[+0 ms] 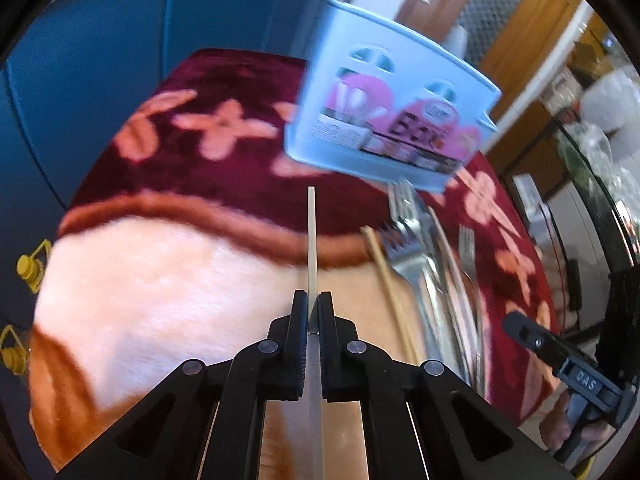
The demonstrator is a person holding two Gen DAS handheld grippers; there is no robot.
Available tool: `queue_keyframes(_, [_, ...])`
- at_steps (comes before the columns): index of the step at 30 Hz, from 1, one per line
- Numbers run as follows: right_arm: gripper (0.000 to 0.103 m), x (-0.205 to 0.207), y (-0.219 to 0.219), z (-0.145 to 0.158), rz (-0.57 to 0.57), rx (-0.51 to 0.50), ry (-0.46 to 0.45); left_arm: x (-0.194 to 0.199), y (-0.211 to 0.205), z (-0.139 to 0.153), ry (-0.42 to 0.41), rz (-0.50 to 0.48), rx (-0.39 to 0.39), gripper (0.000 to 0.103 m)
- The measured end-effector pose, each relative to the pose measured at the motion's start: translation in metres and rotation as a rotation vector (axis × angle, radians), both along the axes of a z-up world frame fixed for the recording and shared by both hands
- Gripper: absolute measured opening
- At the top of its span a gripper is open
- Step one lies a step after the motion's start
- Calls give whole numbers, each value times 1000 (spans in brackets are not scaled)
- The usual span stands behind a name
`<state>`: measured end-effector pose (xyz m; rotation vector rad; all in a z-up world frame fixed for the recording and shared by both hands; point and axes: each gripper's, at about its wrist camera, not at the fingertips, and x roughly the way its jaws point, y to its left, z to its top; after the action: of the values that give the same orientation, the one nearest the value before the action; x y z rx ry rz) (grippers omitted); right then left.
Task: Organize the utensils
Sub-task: 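Grasp another wooden chopstick with the left tool while the right tool grasps a silver fork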
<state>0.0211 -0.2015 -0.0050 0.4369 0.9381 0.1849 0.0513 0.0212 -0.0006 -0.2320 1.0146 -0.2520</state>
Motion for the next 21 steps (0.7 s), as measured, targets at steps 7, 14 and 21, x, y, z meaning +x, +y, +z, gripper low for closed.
queue_keyframes(7, [40, 21, 10, -1, 37, 12, 44, 8, 10, -8, 9, 34, -17, 5])
queue_keyframes(14, [24, 53, 11, -10, 67, 99, 140, 14, 8, -16, 30, 5, -24, 6])
queue_keyframes(21, [19, 66, -1, -16, 42, 192, 156, 23, 12, -18, 72, -36, -55, 6])
